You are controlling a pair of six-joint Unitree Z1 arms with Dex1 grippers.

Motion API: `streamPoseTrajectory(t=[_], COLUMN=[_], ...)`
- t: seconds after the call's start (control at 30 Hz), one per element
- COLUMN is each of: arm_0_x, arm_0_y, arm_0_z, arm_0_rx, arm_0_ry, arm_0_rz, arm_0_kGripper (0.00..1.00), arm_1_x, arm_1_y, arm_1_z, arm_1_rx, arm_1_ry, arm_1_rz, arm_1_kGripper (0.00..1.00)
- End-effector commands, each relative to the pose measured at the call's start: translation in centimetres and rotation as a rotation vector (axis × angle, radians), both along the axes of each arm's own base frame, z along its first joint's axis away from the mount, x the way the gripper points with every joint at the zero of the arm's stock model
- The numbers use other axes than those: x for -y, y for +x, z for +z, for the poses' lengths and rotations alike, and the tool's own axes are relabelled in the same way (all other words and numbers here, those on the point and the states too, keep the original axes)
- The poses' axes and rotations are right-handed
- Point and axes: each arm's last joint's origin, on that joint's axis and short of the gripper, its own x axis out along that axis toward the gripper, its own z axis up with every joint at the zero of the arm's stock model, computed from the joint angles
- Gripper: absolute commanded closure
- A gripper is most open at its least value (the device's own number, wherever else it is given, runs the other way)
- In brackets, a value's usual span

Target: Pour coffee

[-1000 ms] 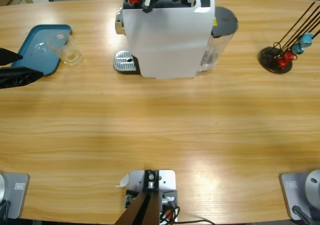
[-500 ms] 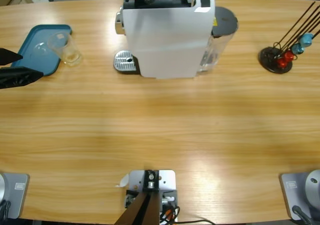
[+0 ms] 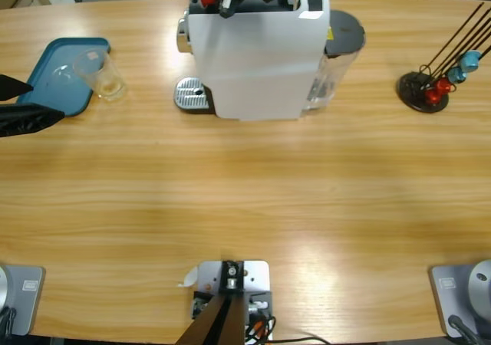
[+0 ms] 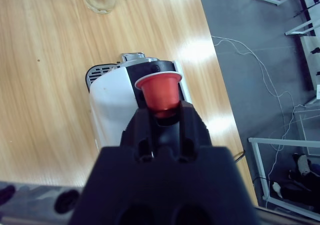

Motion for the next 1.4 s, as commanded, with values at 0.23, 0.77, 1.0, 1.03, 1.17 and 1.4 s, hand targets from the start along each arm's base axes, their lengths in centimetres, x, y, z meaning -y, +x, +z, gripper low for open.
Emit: streamPoseTrajectory(t=[0.23,0.77,1.0,1.03,1.17,1.4], arm_0_x=[-0.5,-0.6,-0.7,-0.7,-0.7,-0.5], arm_0_y=[-0.9,-1.0,-1.1,-1.1,-1.2,-1.0], arm_0_z=[-0.7,-0.6,-0.6,-0.5,-0.6,-0.7], arm_0_rx=[0.005,0.013,0.016,0.016,0.016,0.01], arm_0_ry=[0.005,0.0,-0.003,-0.004,-0.005,0.0], arm_0_rz=[-0.027,-0.026,-0.026,-0.026,-0.03,-0.032], arm_0_kGripper=[0.184,0.184,0.184,0.184,0.184,0.184], arm_1_x=[0.8,-1.1,-1.2,-1.1,-0.9,-1.1], arm_1_y=[1.1,1.0,0.9,0.8,0.7,-1.9], arm_1_z=[-2.6,-3.7,-4.1,-4.1,-3.9,0.3], arm_1_rx=[-0.049,-0.08,-0.104,-0.106,-0.108,-0.057], arm_1_ry=[-0.046,-0.08,-0.107,-0.11,-0.112,-0.081], arm_1_rz=[-0.021,0.014,0.016,0.016,0.007,0.019], arm_1_kGripper=[0.888,0.765,0.286,0.254,0.127,0.101])
